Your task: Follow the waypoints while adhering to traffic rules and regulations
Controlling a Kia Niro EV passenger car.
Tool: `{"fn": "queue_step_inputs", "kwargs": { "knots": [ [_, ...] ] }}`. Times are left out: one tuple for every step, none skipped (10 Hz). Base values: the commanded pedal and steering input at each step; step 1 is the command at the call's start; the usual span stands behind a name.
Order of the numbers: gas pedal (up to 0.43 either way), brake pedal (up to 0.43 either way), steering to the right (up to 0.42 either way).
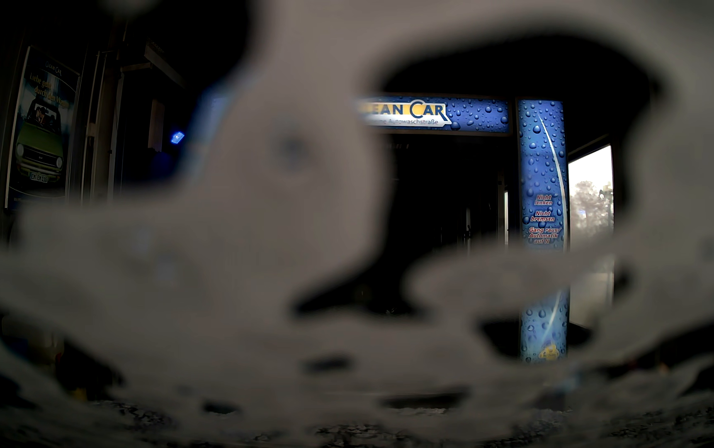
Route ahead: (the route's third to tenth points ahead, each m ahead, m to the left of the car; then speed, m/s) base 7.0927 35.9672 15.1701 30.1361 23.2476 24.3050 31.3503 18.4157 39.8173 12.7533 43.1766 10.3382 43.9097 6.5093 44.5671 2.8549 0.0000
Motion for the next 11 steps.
{"fn": "queue_step_inputs", "kwargs": {
  "knots": [
    [0.0,0.0,-0.014],
    [0.0,0.0,-0.014],
    [0.0,0.0,-0.014],
    [0.0,0.006,-0.014],
    [0.0,0.0,-0.014],
    [0.0,0.0,-0.015],
    [0.0,0.006,-0.014],
    [0.0,0.0,-0.014],
    [0.0,0.0,-0.014],
    [0.0,0.0,-0.014],
    [0.0,0.0,-0.015]
  ]
}}
